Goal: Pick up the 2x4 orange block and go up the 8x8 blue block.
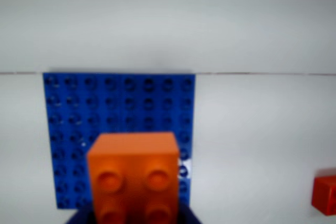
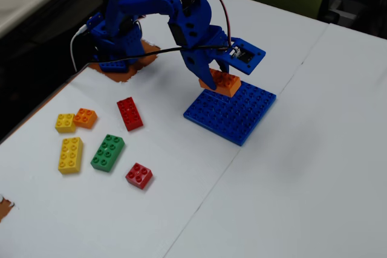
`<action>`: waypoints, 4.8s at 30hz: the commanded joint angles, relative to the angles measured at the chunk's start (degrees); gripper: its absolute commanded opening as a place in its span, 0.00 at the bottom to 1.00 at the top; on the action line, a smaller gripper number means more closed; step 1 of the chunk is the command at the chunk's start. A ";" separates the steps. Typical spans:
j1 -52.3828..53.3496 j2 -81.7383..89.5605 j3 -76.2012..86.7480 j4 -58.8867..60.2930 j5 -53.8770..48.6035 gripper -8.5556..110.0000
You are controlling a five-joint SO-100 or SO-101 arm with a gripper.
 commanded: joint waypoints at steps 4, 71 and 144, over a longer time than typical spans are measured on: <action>-0.09 0.44 -2.99 0.44 -0.53 0.07; 0.18 0.53 -2.99 2.11 -0.62 0.07; 0.00 1.49 -2.99 3.87 -0.18 0.07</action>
